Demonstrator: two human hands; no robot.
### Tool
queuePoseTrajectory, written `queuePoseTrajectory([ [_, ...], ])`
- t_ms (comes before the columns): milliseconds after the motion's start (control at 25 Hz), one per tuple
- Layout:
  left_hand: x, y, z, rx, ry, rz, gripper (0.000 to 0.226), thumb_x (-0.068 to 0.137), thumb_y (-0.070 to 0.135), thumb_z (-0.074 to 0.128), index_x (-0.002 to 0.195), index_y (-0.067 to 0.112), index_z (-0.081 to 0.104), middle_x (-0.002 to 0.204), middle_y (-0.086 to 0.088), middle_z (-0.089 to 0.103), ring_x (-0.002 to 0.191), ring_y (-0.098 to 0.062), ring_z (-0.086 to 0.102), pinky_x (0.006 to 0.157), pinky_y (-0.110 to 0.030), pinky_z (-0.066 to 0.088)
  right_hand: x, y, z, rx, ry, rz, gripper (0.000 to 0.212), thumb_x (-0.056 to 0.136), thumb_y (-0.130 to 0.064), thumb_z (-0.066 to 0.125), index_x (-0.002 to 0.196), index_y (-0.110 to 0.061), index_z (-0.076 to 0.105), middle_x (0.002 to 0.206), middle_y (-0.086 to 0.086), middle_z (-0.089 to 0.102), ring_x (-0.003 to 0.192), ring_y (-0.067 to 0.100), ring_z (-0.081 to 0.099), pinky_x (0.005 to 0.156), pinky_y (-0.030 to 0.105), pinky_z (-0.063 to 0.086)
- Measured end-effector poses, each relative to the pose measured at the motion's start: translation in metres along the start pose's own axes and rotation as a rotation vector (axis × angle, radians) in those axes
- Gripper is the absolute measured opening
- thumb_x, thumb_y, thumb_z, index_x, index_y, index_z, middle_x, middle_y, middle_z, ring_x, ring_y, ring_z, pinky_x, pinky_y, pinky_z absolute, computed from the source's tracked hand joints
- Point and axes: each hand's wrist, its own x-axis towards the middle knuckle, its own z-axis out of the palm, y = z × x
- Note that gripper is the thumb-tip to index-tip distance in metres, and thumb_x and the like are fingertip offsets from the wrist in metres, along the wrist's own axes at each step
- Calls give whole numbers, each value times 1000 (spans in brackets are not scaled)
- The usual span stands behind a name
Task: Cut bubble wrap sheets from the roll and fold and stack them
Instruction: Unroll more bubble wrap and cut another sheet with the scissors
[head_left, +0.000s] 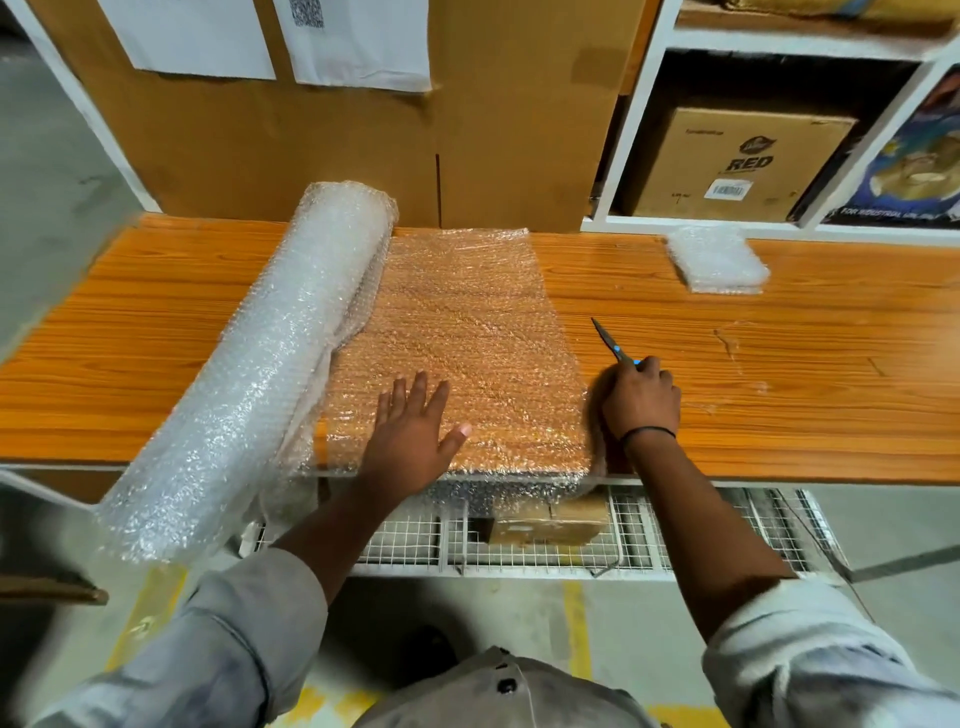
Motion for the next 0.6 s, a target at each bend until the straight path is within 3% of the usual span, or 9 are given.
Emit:
queuePoseTrajectory([
  [200,-36,32,10,-17,-13,82,85,97,77,19,164,29,-3,168,-7,-15,156,-34,-16,125,-52,-11,-13,26,-13,51,-7,-20,39,104,-18,50,142,-10,55,120,26,59,106,46,62,86,51,52],
  [400,-62,46,12,210,-27,153,117,83,89,40,161,25,-20,167,-9,-24,154,-34,-20,126,-53,-8,-16,30,-38,125,-203,22,39,103,-21,55,136,-2,50,129,26,61,114,46,62,81,47,52],
  [520,-71,48,18,291,-27,54,122,89,66,60,157,21,-30,164,-15,-29,152,-41,-22,127,-55,-4,-30,31,-43,302,-235,14,40,98,-26,65,127,0,56,124,24,66,112,42,64,83,42,52],
  [600,-76,51,21,300,25,-6,112,96,35,62,156,20,-30,165,-17,-24,153,-43,-17,127,-55,-3,-47,28,-38,615,-241,40,35,94,-23,70,122,-4,61,114,21,70,100,38,69,84,45,59],
])
